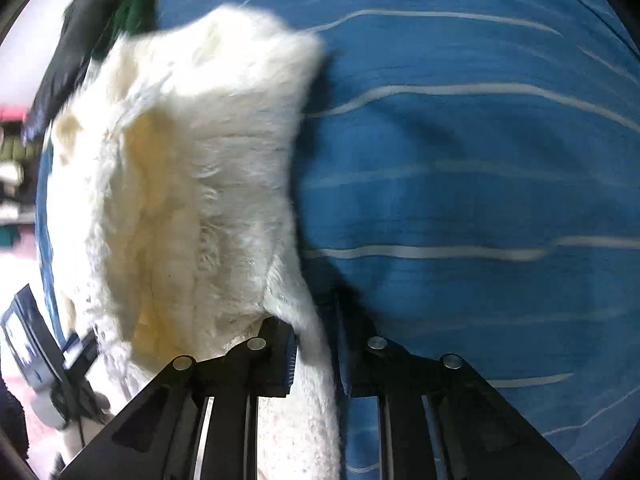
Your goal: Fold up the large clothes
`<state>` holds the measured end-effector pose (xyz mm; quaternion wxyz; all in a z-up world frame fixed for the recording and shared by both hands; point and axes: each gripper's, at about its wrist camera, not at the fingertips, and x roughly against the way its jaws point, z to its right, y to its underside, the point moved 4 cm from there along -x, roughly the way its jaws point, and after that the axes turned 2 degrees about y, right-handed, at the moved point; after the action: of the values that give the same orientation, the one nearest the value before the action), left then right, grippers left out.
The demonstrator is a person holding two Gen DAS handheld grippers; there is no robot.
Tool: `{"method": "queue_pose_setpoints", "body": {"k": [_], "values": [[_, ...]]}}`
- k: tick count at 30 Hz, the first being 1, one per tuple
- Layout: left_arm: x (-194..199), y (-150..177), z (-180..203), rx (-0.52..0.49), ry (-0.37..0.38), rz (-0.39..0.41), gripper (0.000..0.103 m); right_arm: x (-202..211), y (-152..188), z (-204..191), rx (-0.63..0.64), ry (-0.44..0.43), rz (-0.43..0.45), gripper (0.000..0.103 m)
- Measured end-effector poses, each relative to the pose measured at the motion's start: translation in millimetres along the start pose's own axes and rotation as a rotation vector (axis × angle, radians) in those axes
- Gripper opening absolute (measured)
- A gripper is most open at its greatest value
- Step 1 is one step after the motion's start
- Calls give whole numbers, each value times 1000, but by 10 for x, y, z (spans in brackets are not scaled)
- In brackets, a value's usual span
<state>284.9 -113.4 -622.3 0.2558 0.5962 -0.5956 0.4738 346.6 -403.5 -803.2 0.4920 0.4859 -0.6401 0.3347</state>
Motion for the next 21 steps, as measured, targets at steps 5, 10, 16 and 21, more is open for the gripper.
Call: {"method": "queue_pose_setpoints", "body": {"k": [5,10,16,21], "values": [[56,-32,-37,-8,-23,-7,103,5,-40,-18,52,-5,-100,26],[571,218,-108,-45,-207,25,103,289,-239,-61,156,130,-95,80],[1206,1116,52,-28,-353,-63,103,500,40,148,271,376,-33,84],[1599,1893,517,-30,-312,-167,103,628,172,529,201,375,-74,84]]}}
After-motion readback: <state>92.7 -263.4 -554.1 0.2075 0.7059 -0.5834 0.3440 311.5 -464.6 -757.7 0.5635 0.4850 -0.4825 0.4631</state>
